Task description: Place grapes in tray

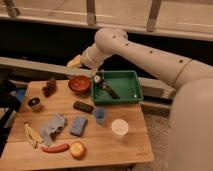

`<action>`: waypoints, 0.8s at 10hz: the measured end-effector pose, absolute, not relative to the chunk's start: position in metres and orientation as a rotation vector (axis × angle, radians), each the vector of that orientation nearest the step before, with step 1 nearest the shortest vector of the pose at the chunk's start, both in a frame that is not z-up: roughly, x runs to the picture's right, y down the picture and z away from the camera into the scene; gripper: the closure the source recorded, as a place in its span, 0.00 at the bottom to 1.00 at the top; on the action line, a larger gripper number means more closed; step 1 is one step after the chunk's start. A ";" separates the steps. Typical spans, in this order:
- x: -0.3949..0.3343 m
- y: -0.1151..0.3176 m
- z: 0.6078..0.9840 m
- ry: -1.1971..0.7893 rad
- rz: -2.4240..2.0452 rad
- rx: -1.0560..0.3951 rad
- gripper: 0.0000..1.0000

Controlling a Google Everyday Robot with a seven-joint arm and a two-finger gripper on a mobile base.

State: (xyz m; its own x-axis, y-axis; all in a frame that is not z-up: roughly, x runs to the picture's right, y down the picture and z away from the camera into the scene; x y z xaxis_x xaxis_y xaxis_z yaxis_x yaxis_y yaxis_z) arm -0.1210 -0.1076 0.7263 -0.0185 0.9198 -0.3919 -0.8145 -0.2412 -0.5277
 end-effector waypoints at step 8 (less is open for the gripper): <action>-0.272 -0.093 0.739 -0.435 1.493 -0.877 0.20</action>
